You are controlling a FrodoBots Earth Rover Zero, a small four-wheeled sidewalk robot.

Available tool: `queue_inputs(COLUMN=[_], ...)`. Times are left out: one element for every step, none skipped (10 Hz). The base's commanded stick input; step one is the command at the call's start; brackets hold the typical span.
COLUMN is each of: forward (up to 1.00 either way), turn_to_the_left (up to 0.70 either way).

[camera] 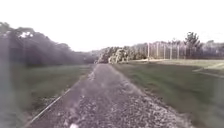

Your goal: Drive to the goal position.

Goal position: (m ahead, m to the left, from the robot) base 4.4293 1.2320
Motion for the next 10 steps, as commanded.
queue_inputs(forward=[0.85,0.85,0.85,0.85,0.85,0.85,0.85,0.85,0.85,0.85], turn_to_the_left=[0.30,0.33,0.00,0.00,0.00,0.00,0.00,0.00,0.00,0.00])
